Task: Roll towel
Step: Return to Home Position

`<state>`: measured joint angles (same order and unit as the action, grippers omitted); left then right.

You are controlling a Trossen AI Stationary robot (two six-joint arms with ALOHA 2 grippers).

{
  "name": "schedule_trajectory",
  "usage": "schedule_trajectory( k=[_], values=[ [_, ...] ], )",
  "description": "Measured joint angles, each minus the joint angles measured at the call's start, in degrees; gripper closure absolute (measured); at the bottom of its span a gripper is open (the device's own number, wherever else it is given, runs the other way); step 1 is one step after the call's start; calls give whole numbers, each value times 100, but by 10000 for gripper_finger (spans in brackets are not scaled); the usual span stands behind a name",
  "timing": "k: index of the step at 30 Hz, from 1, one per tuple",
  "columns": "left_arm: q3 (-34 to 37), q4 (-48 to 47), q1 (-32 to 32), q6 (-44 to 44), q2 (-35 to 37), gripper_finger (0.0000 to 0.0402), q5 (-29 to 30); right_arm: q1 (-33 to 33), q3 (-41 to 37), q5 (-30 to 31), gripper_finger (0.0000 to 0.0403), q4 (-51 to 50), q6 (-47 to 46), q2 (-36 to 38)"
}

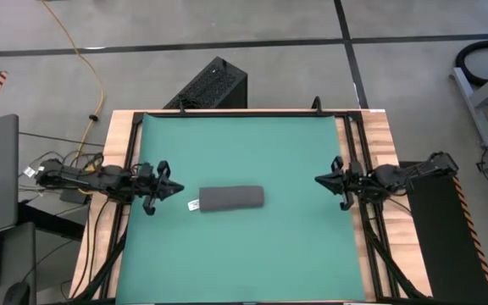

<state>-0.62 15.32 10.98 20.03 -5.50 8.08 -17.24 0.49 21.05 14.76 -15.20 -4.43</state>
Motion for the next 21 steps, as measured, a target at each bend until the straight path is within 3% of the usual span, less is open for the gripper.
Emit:
schedule_trajectory(
  k=[8, 15, 21],
  values=[
    [4, -219, 0, -93, 3, 402, -26, 1, -2, 83, 376, -620, 65, 0],
    [7, -1074, 2, 378, -1, 402, -150, 1, -4, 148, 376, -914, 66, 0],
    [11, -996, 2, 108, 3, 402, -173, 1, -5, 150, 376, -1026, 73, 0]
  ],
)
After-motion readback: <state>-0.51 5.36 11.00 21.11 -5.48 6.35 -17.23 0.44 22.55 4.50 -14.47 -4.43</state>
